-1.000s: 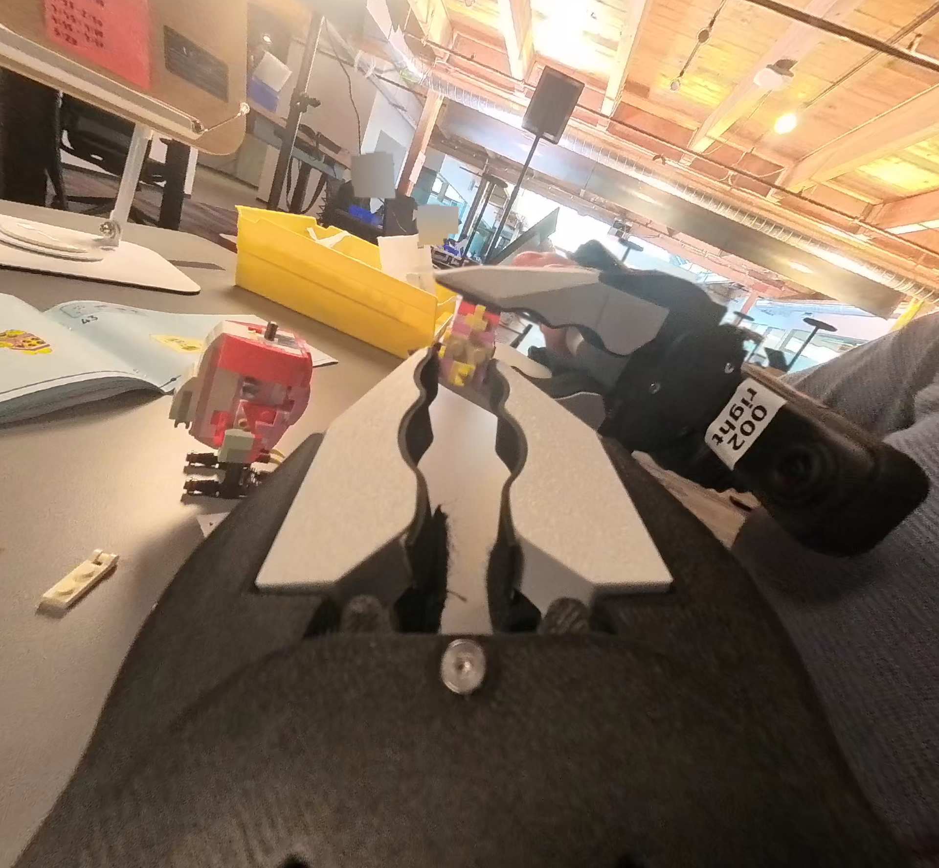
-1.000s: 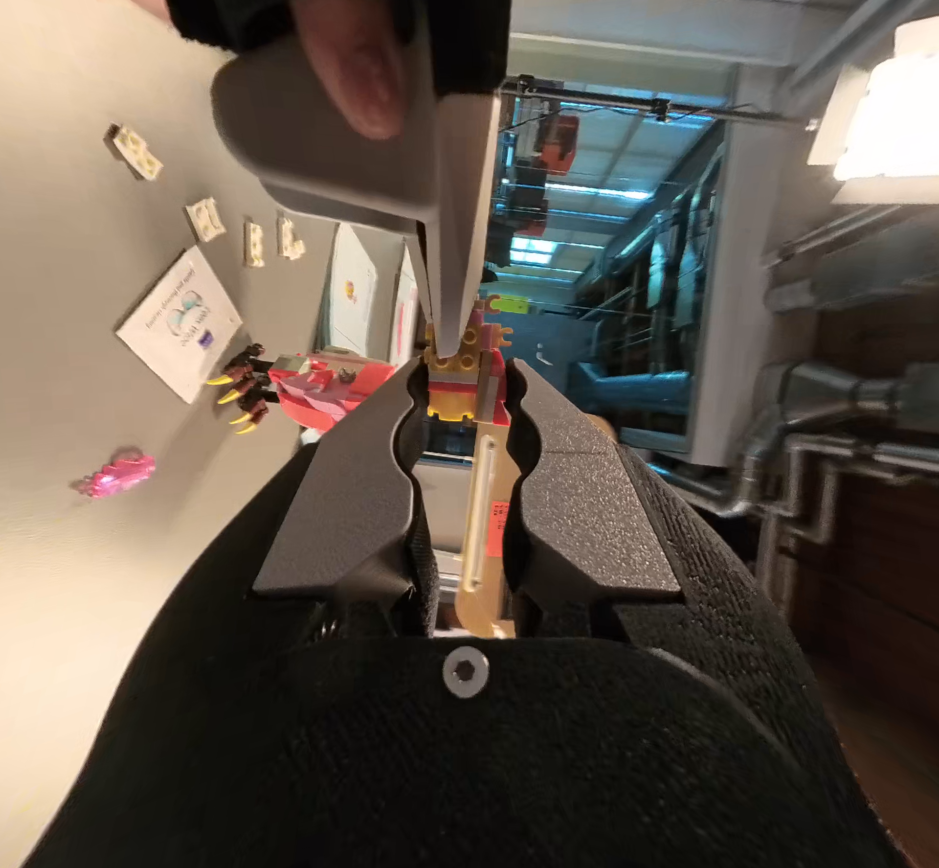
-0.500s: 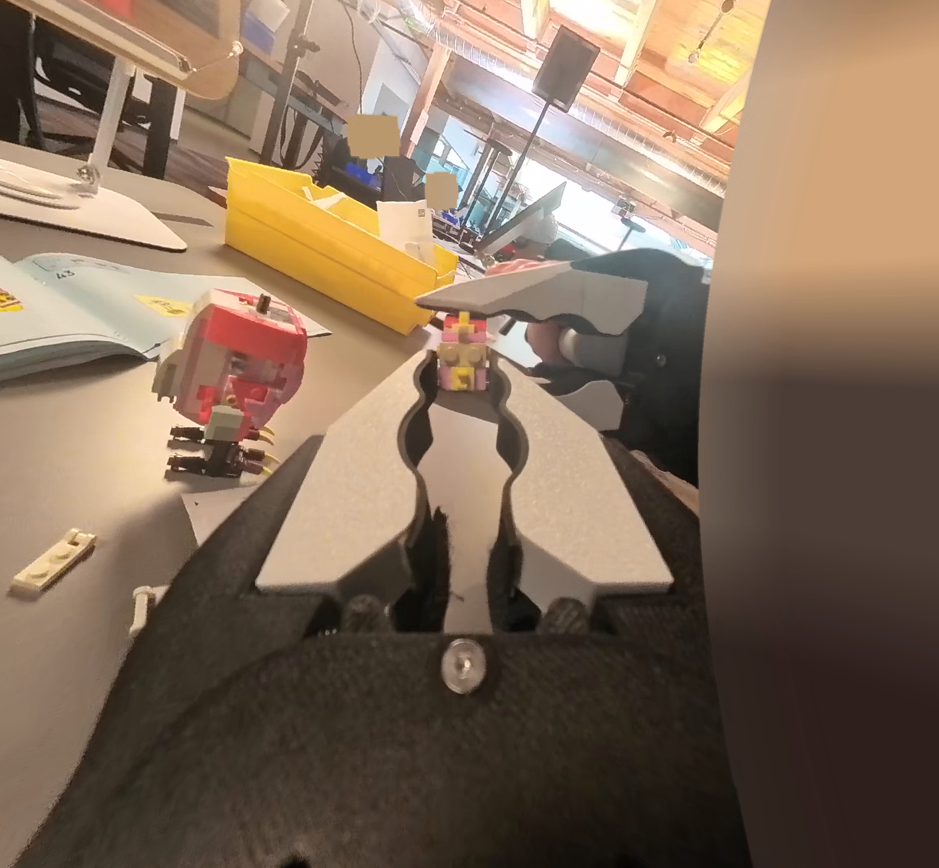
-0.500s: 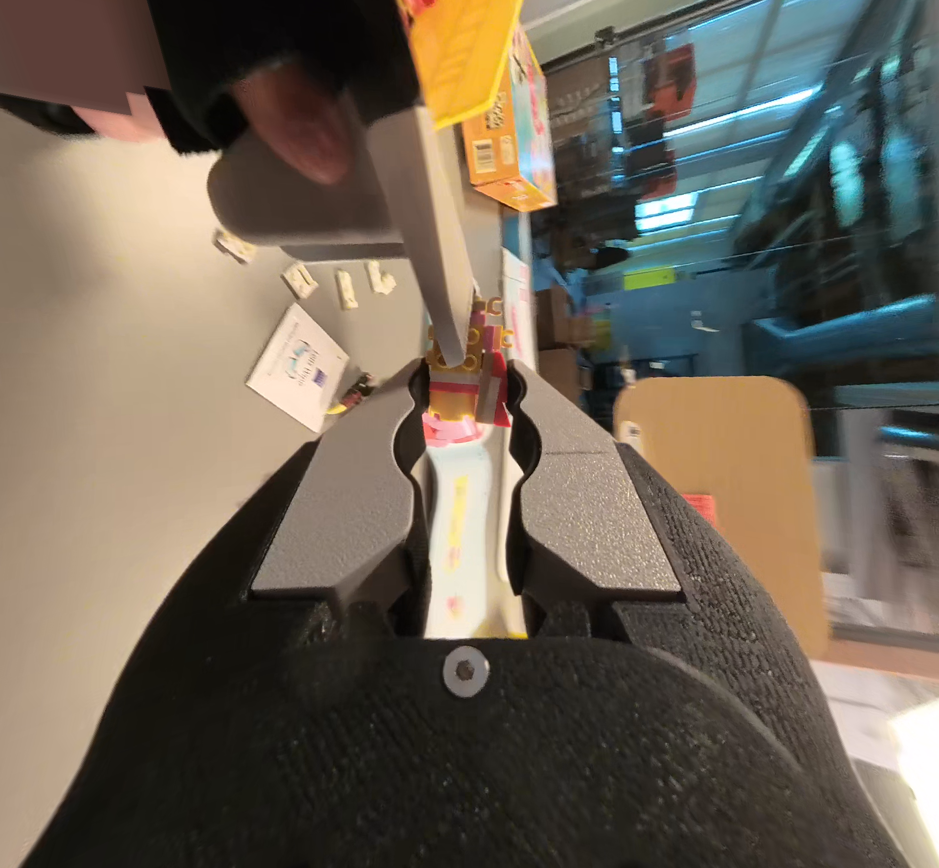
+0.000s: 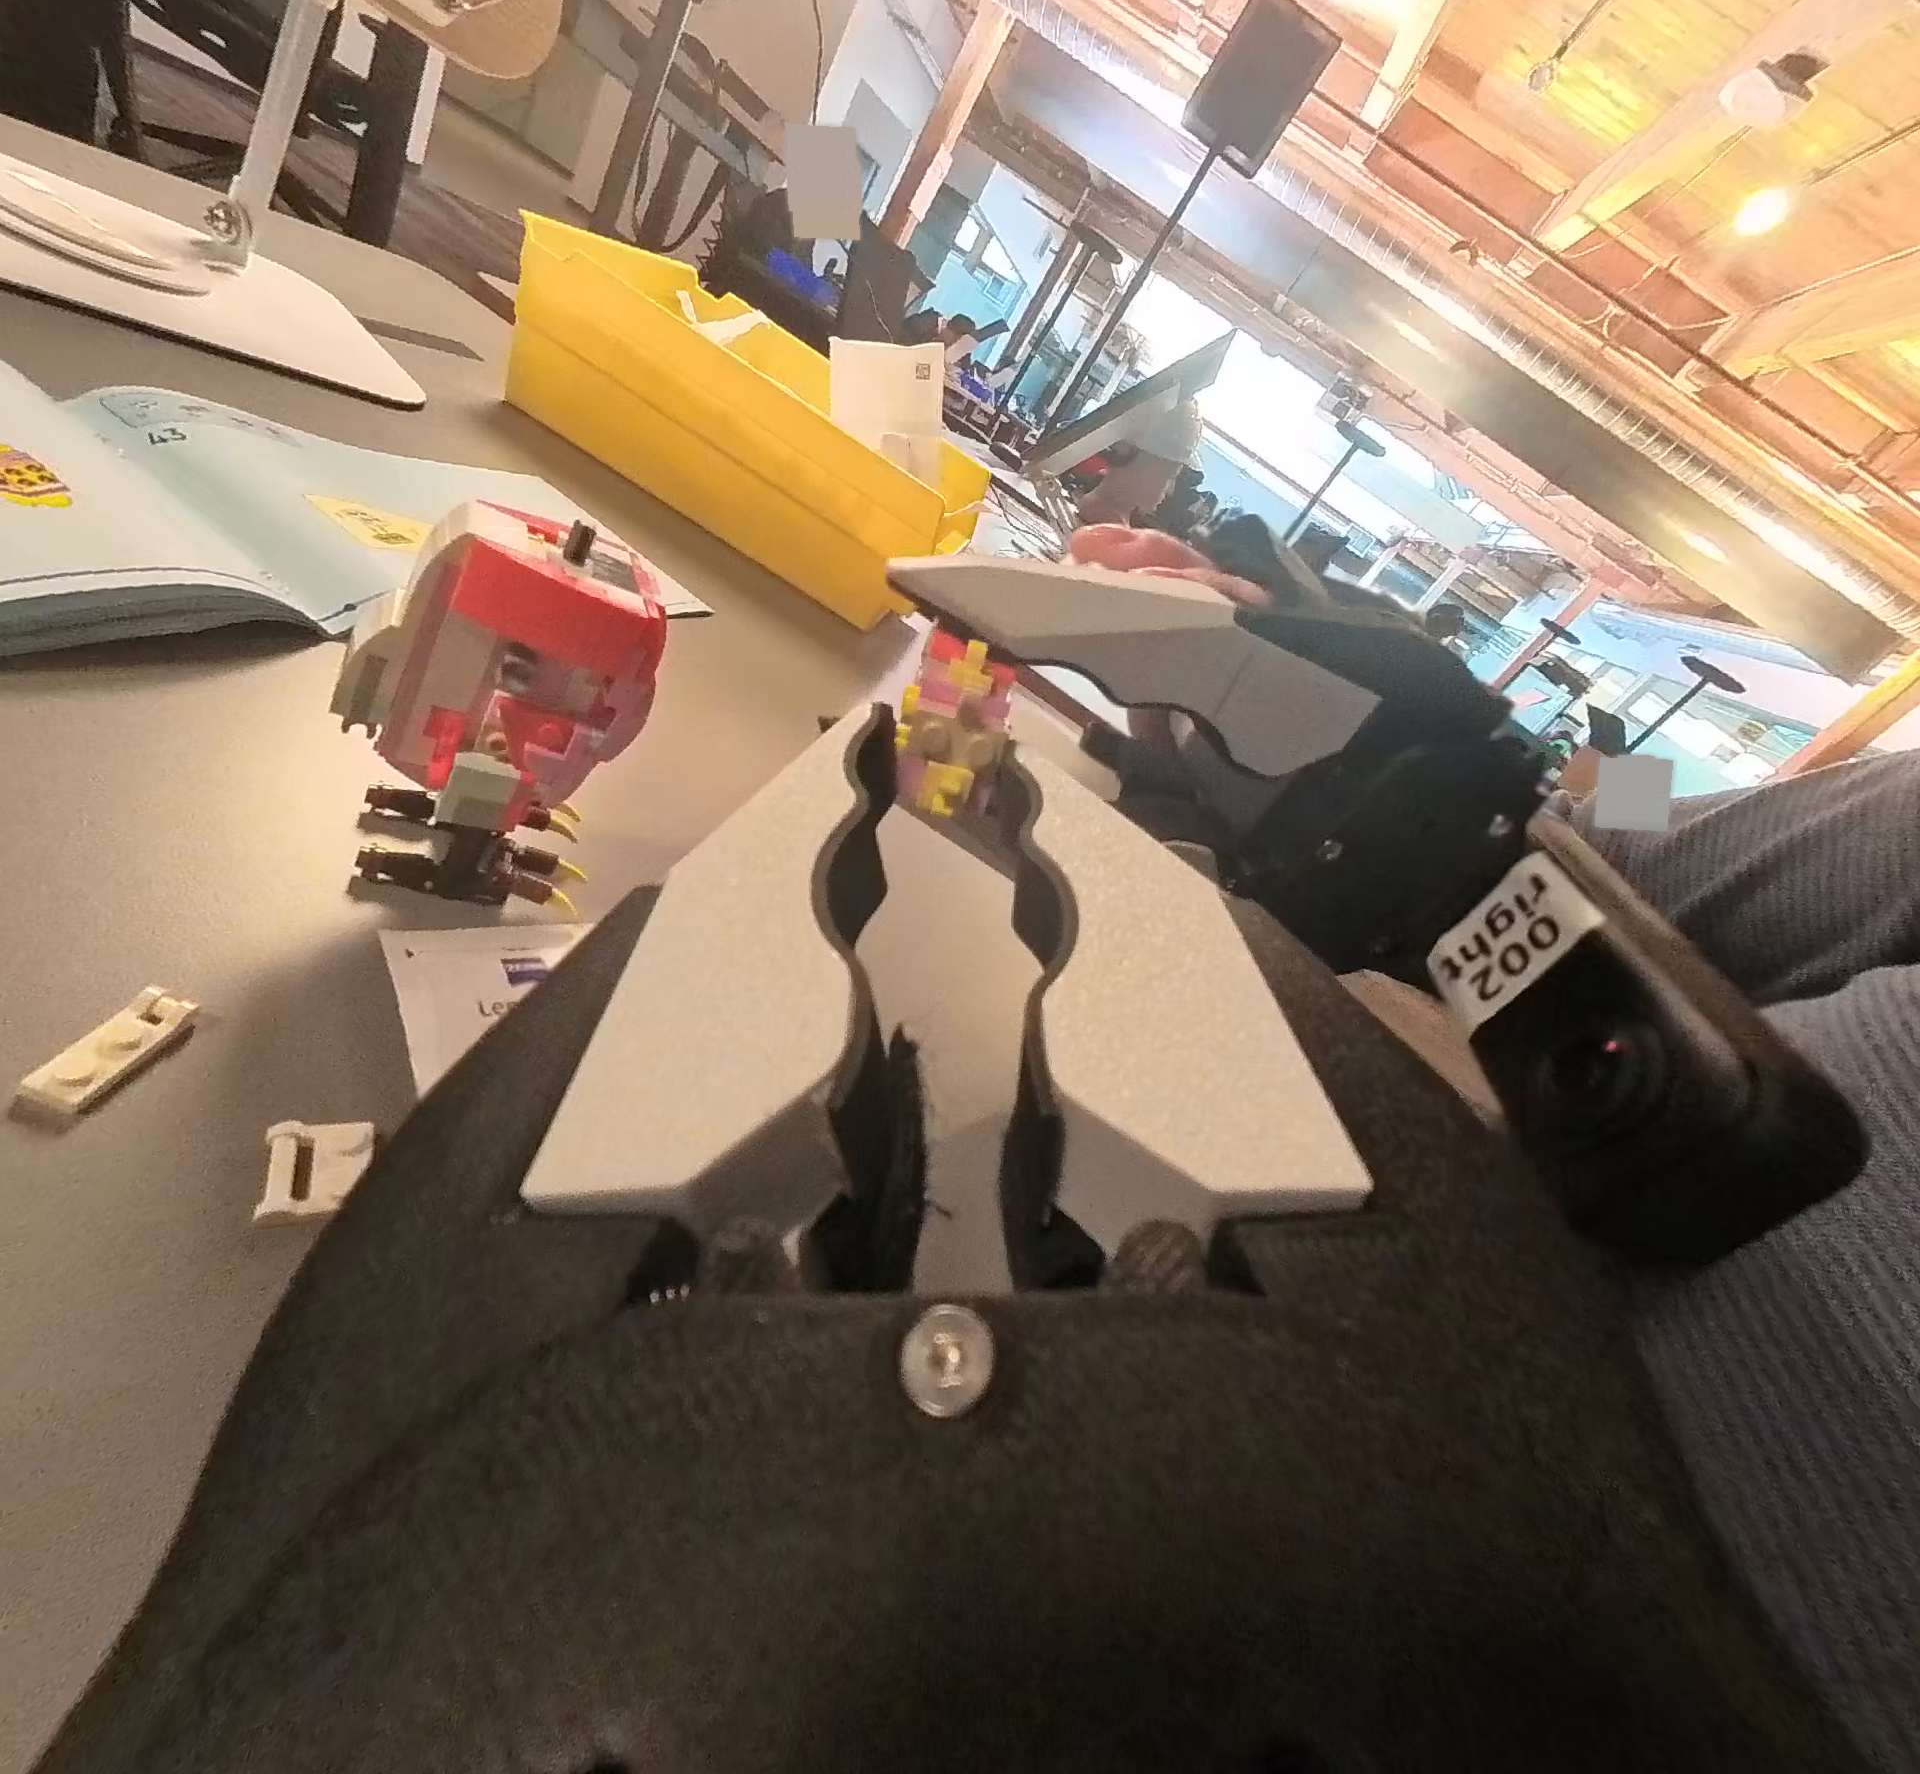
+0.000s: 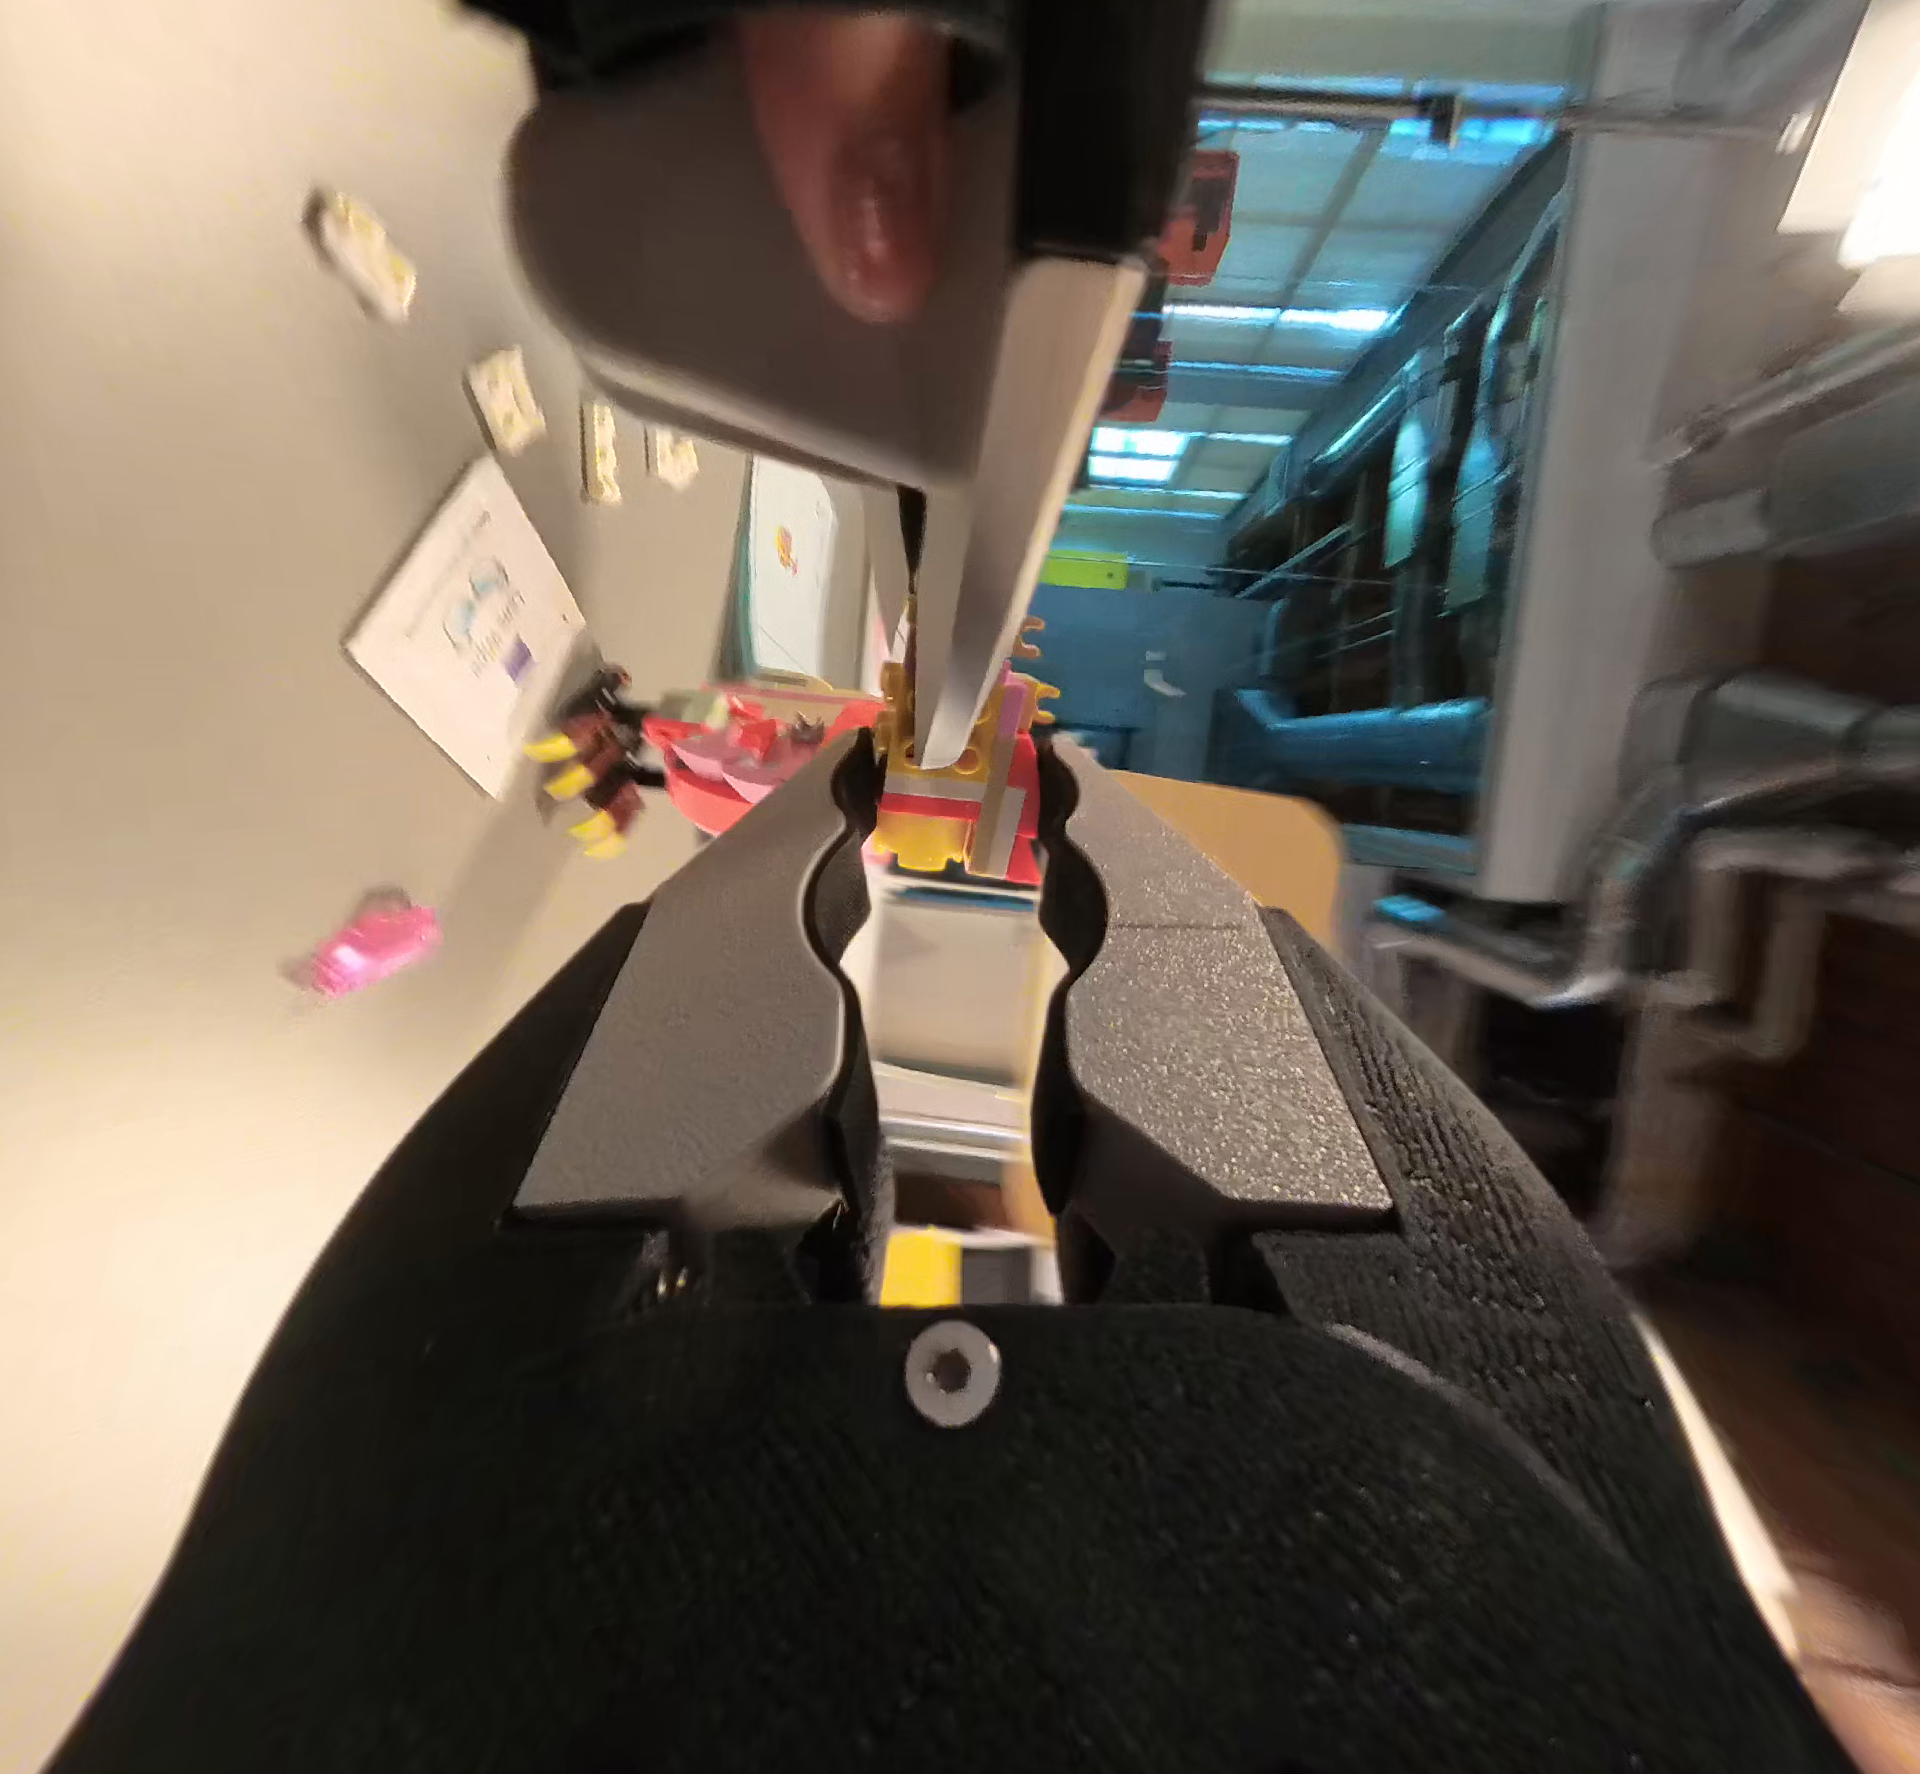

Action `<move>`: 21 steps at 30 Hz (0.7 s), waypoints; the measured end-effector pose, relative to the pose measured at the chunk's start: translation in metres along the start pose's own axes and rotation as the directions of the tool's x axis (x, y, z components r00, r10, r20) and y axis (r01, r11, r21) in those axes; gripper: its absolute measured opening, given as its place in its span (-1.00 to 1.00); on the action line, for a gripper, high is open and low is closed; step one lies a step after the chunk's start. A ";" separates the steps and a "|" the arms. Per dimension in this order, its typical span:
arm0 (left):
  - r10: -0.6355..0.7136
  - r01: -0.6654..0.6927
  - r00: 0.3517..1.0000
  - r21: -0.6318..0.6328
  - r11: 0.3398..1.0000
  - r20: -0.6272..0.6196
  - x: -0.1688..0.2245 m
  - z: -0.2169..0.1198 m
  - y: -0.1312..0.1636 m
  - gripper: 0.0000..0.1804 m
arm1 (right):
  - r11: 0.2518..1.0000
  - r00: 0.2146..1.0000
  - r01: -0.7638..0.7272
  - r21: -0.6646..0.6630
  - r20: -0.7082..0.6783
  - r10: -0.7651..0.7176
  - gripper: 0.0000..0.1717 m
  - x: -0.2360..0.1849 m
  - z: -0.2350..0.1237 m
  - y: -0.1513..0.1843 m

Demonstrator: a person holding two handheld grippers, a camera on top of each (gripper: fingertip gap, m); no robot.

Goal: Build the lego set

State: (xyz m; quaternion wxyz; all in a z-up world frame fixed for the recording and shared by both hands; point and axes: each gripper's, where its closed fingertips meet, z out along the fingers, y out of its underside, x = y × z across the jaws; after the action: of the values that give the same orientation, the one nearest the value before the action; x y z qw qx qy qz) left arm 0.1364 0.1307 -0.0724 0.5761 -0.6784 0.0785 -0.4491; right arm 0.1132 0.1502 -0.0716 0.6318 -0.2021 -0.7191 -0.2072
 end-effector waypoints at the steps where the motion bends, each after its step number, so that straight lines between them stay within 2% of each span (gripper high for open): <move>1: 0.007 -0.007 1.000 -0.008 1.000 -0.006 0.000 0.000 0.000 -0.81 | 0.998 0.998 -0.061 0.013 0.016 0.060 -0.68 -0.001 0.000 0.000; 3: 0.021 -0.022 0.999 -0.024 0.999 -0.047 0.004 -0.001 0.001 -0.81 | 0.963 0.961 -0.261 0.065 0.106 0.254 -0.67 -0.005 -0.004 -0.004; 4: 0.042 -0.044 0.996 -0.033 0.998 -0.072 0.006 -0.002 0.001 -0.80 | 0.922 0.919 -0.373 0.100 0.179 0.352 -0.64 -0.006 -0.008 -0.008; 5: 0.082 -0.085 0.992 -0.032 0.996 -0.092 0.009 -0.003 0.001 -0.80 | 0.868 0.859 -0.481 0.123 0.264 0.439 -0.53 -0.005 -0.015 -0.011; 7: 0.170 -0.174 0.978 -0.028 0.984 -0.123 0.015 -0.006 0.000 -0.80 | 0.713 0.678 -0.692 0.111 0.439 0.589 -0.37 -0.002 -0.028 -0.016; 8: 0.208 -0.215 0.968 -0.037 0.976 -0.141 0.019 -0.007 0.001 -0.80 | 0.621 0.570 -0.779 0.088 0.512 0.643 -0.36 0.001 -0.034 -0.016; 10: 0.269 -0.282 0.946 -0.053 0.958 -0.181 0.026 -0.006 0.004 -0.80 | 0.463 0.358 -0.886 0.008 0.645 0.675 -0.43 0.003 -0.047 -0.018; 12: 0.308 -0.328 0.924 -0.058 0.943 -0.228 0.035 -0.004 0.008 -0.80 | 0.377 0.214 -0.924 -0.070 0.722 0.658 -0.52 0.001 -0.057 -0.019; 15: 0.330 -0.364 0.898 -0.067 0.929 -0.292 0.047 -0.001 0.015 -0.80 | 0.340 0.149 -0.936 -0.094 0.769 0.621 -0.72 -0.003 -0.066 -0.021; 19: 0.310 -0.358 0.890 -0.091 0.929 -0.333 0.051 0.004 0.021 -0.80 | 0.290 0.092 -0.951 -0.109 0.794 0.601 -0.80 -0.008 -0.074 -0.018; 21: 0.316 -0.359 0.903 -0.108 0.927 -0.290 0.044 0.011 0.024 -0.77 | 0.258 0.050 -0.955 -0.146 0.780 0.624 -0.82 -0.014 -0.074 -0.009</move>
State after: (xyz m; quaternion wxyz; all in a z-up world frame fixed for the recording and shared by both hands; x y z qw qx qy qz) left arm 0.1791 0.1033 -0.0695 0.5736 -0.6312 0.3073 -0.4221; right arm 0.1710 0.1009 -0.0771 0.3205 -0.4953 -0.6712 0.4489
